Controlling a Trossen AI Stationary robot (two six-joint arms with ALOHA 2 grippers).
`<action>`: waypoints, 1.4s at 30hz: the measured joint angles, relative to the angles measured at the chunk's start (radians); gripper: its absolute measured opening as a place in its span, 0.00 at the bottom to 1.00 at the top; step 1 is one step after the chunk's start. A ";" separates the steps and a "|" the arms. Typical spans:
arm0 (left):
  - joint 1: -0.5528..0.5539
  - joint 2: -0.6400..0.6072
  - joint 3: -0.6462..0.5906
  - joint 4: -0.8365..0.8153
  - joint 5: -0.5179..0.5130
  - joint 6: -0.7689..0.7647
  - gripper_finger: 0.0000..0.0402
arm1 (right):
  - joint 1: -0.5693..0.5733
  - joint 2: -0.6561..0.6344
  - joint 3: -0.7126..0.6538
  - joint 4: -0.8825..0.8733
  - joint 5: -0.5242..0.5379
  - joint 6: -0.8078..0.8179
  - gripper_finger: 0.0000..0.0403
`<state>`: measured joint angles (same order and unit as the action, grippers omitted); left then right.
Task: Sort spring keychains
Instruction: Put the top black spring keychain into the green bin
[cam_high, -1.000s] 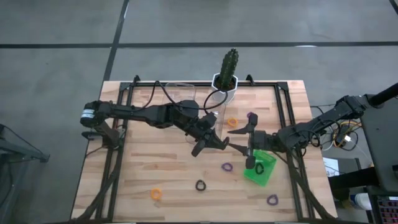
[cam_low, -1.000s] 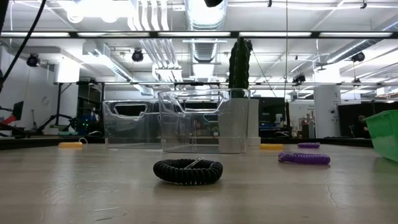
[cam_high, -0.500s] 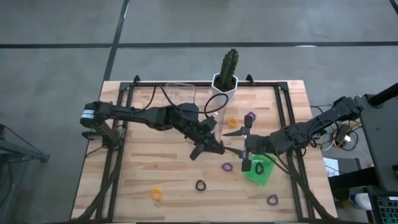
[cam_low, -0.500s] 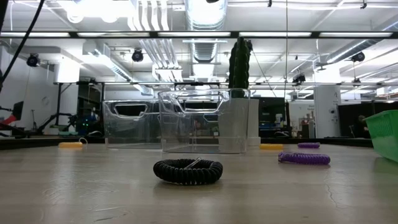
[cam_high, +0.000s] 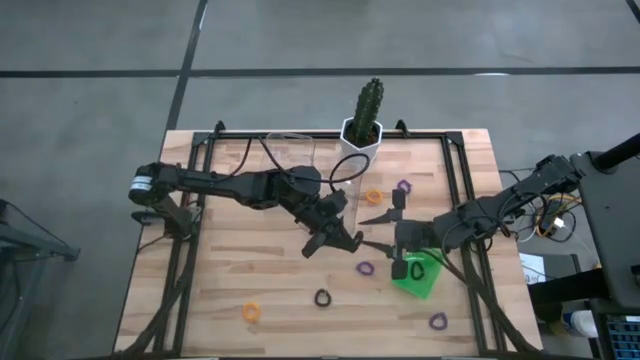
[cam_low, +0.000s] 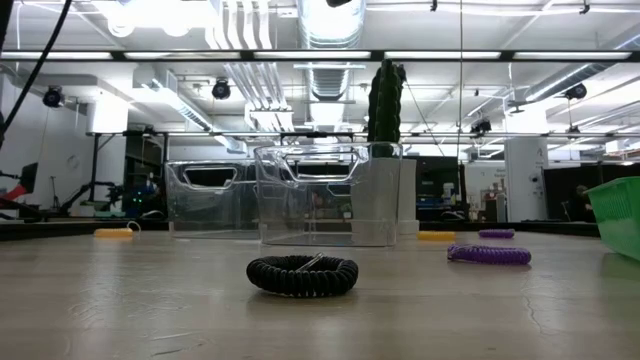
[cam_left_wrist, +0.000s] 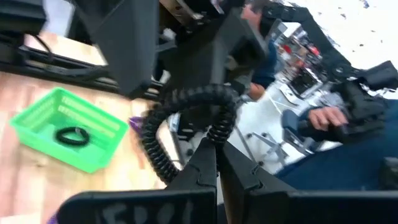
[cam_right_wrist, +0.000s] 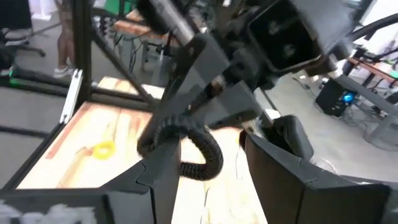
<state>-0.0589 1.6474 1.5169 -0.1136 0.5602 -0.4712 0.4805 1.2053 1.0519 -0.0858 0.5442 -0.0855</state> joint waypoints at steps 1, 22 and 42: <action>0.000 0.000 0.000 0.000 0.017 -0.001 0.00 | 0.001 0.000 0.004 -0.015 -0.003 0.002 0.45; -0.001 0.000 0.000 0.001 0.052 -0.006 0.00 | 0.001 0.001 0.008 0.015 -0.066 -0.001 0.45; -0.006 0.000 0.000 0.020 0.051 -0.026 0.00 | -0.014 0.008 0.008 0.048 -0.086 -0.023 0.42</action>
<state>-0.0646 1.6474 1.5170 -0.0937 0.6113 -0.4973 0.4664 1.2132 1.0603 -0.0380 0.4586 -0.1081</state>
